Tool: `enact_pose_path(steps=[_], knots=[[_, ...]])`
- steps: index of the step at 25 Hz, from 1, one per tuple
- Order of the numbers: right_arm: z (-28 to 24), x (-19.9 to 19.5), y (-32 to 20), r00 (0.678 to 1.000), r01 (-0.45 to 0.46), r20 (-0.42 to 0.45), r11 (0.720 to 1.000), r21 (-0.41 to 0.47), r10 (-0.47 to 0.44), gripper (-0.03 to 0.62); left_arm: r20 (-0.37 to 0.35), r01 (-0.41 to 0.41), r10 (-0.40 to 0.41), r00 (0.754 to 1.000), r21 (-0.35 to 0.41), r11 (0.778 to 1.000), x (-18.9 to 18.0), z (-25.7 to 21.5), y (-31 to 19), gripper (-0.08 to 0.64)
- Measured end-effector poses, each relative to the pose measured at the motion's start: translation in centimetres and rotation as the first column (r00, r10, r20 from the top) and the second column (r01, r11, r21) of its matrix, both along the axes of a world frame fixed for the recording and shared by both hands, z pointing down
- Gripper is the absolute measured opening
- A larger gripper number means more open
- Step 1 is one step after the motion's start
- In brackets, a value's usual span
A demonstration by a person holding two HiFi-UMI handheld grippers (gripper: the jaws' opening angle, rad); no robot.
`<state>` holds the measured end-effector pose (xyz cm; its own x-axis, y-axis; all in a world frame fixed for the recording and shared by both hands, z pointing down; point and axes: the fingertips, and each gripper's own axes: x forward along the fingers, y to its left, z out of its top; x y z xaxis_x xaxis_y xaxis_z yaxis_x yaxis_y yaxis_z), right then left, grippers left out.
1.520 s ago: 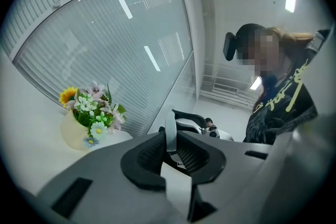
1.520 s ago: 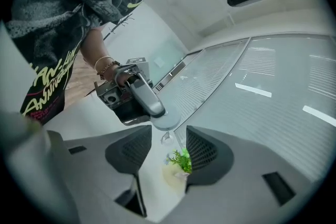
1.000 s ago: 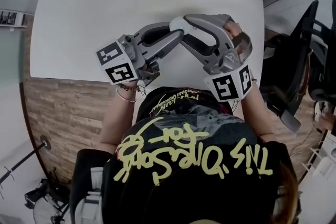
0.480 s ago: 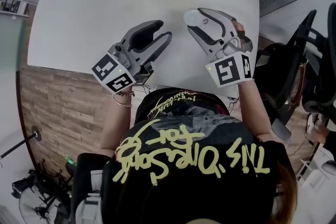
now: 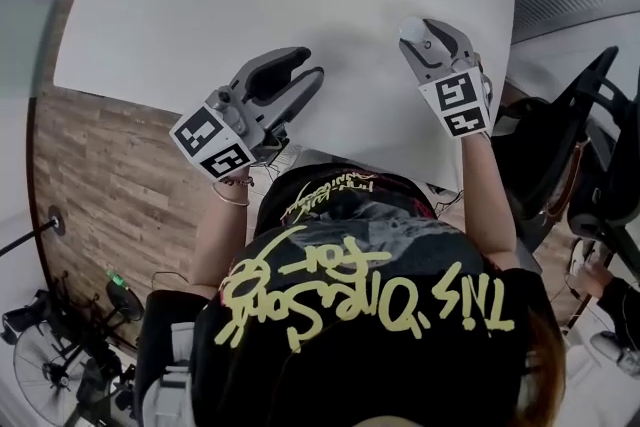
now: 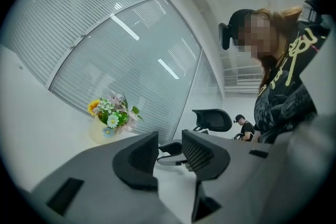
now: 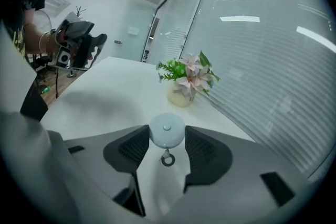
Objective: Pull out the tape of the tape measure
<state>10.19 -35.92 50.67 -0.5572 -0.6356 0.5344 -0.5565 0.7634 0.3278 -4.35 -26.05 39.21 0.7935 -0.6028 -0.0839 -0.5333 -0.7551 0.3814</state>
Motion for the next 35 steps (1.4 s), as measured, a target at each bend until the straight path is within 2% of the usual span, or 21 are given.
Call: enact_pose_path(steps=[7,12,22,30,35], knots=[[3.5,0.8,0.1,0.998,-0.059,-0.041,0.989,-0.134,0.054,0.218,0.012,-0.004,0.004,1.0,-0.014,1.0,-0.5,0.6,0.1,0.118],[4.6,1.4,0.1,0.993,-0.114,-0.06,0.975,-0.193,0.104,0.218,0.027,-0.02,0.02,0.999,-0.018,1.0,-0.6,0.7,-0.3,0.114],[5.5,2.3,-0.2,0.962,-0.221,0.067,0.896,-0.385,0.266,0.218,0.054,-0.042,0.043,0.998,-0.025,0.999,-1.4,1.2,-1.1,0.112],[5.5,2.6,-0.4,0.942,-0.273,0.08,0.882,-0.385,0.327,0.219,0.073,-0.043,0.045,0.996,-0.023,0.999,-2.3,1.4,-2.4,0.147],[4.1,2.5,-0.5,0.927,-0.32,0.096,0.898,-0.303,0.363,0.219,0.089,-0.074,0.075,0.993,-0.017,0.997,-2.3,1.4,-3.1,0.166]])
